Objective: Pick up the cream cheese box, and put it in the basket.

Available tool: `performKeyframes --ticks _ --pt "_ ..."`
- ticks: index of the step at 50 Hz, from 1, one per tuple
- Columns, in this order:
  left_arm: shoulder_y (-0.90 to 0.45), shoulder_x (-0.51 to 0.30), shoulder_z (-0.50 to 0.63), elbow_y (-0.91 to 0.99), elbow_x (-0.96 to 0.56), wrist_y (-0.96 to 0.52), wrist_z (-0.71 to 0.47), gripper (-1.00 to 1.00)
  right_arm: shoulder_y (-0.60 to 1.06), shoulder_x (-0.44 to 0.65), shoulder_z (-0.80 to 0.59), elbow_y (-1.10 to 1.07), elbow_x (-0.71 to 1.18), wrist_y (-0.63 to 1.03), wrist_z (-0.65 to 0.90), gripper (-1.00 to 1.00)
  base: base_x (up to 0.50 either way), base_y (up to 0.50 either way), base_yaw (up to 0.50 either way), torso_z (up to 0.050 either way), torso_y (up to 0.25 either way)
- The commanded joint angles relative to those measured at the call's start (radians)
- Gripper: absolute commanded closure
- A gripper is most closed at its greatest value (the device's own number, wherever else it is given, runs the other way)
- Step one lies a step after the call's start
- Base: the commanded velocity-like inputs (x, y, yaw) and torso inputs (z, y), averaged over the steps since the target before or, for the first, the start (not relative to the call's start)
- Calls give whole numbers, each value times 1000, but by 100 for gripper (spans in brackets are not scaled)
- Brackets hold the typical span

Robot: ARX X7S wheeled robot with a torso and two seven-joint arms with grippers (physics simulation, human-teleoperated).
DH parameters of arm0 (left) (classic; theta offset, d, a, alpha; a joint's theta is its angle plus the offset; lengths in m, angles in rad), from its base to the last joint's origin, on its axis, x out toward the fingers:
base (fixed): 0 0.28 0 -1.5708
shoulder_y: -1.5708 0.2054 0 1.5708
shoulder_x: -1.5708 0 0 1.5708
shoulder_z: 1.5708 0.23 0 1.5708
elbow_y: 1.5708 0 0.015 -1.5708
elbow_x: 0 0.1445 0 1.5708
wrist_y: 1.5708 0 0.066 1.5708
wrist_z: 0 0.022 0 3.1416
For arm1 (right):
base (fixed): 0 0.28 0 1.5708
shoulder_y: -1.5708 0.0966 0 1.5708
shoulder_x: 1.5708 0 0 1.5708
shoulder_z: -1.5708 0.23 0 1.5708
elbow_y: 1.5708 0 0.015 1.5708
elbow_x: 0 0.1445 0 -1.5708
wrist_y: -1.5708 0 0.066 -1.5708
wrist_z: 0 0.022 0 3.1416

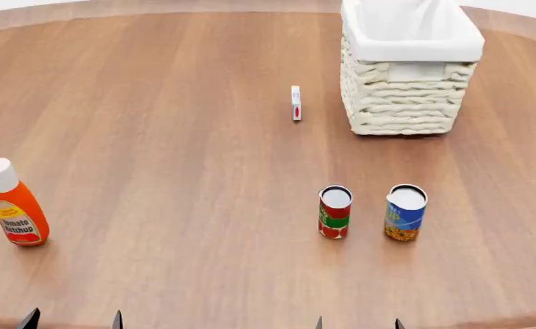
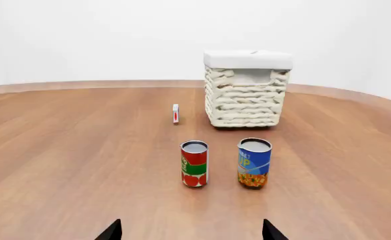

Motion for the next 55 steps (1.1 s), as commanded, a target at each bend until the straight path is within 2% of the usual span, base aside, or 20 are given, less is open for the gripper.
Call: performKeyframes --ticks 1,11,15,26,30,40,55 --pt "-2 -14 17 -7 -14 5 -17 -100 2 19 -24 6 19 -4 23 -100 0 0 0 0 0" --pt "12 -47 64 31 -25 -11 -48 -100 1 45 -60 6 38 -9 62 -100 0 0 0 0 0" --pt "23 -55 73 67 -32 -8 -56 -100 -14 52 -65 -71 51 18 74 -100 0 0 0 0 0" --pt "96 -86 90 403 -94 -127 -59 -100 -77 82 -100 -436 35 156 110 -100 0 0 0 0 0" --pt "114 -94 92 476 -78 -107 -80 -100 -91 92 -107 -541 31 196 121 -100 0 0 0 0 0" --pt "165 -120 66 794 -120 -198 -119 -100 -116 120 -151 -812 -6 326 138 -100 0 0 0 0 0" --pt "182 -140 75 829 -125 -165 -141 -100 -122 136 -165 -841 9 321 155 -100 0 0 0 0 0"
